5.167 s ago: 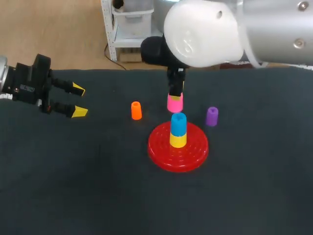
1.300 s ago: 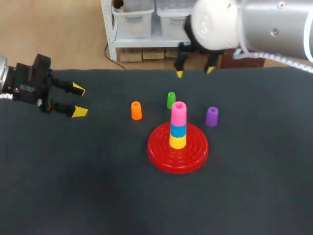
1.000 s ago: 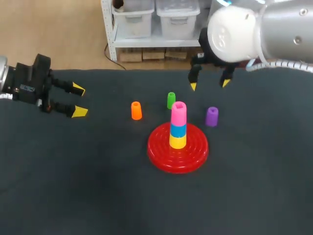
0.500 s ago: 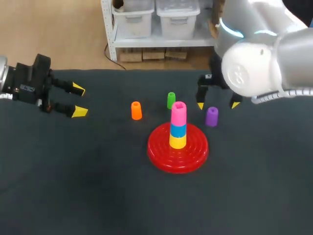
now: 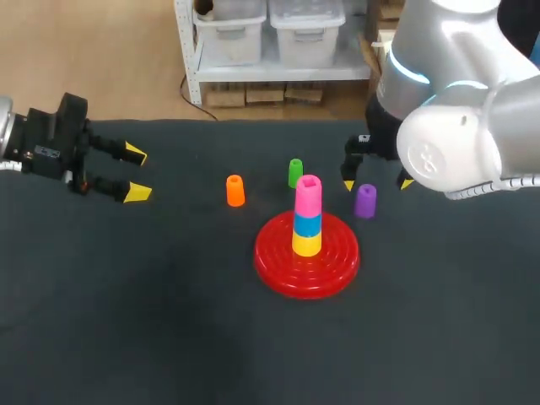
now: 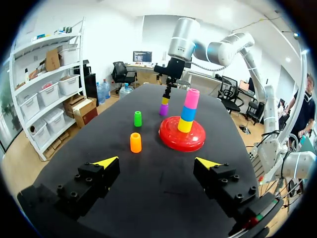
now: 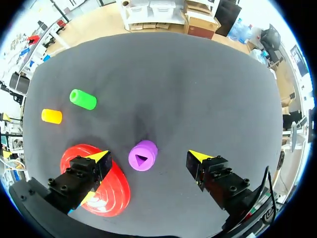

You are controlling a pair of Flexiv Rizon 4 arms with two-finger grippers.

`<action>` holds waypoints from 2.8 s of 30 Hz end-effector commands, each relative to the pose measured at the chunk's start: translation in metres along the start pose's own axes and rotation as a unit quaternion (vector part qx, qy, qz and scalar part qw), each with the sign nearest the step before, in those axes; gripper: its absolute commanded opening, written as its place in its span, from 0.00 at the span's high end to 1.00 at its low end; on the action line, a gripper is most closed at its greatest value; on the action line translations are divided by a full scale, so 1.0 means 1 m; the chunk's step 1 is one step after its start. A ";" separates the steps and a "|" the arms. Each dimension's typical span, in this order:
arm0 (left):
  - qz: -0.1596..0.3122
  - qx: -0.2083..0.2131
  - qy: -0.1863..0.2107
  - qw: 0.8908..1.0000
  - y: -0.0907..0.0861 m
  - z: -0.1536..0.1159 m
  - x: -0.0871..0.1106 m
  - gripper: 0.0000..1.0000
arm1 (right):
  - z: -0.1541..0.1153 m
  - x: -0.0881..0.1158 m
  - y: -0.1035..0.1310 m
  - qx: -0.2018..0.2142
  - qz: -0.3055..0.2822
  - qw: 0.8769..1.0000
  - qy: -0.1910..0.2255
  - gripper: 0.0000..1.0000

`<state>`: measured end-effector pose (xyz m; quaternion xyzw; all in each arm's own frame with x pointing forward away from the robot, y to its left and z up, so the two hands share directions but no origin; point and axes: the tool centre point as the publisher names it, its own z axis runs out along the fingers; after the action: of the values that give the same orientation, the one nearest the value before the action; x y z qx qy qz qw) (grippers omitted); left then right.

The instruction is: Pick up and stack the cylinders on the red base in this order: pink,purple,orange,green

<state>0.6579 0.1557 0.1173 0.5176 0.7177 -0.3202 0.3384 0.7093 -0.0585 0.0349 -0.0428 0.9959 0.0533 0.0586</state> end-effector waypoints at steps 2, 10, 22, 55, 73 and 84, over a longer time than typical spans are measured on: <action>0.001 -0.001 -0.002 1.000 0.000 0.000 0.001 0.00 | -0.002 -0.008 0.005 -0.012 -0.018 0.999 0.027 0.00; 0.001 -0.001 -0.002 1.000 0.000 0.000 0.001 0.00 | -0.004 -0.008 0.006 -0.021 -0.020 0.999 0.019 0.00; 0.001 -0.001 -0.002 1.000 0.000 0.000 0.001 0.00 | -0.004 -0.008 0.006 -0.021 -0.020 0.999 0.019 0.00; 0.001 -0.001 -0.002 1.000 0.000 0.000 0.001 0.00 | 0.020 -0.002 0.017 0.044 -0.049 0.997 0.038 0.47; 0.001 -0.001 -0.002 1.000 0.000 0.000 0.001 0.00 | 0.018 0.005 0.006 0.058 -0.052 0.996 0.053 0.53; 0.001 -0.001 -0.002 1.000 0.000 0.000 0.001 0.00 | -0.048 -0.007 0.031 0.031 -0.120 0.992 -0.020 1.00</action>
<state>0.6579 0.1557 0.1174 0.5176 0.7177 -0.3202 0.3384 0.7249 -0.0282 0.0544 -0.1451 0.9875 0.0054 0.0607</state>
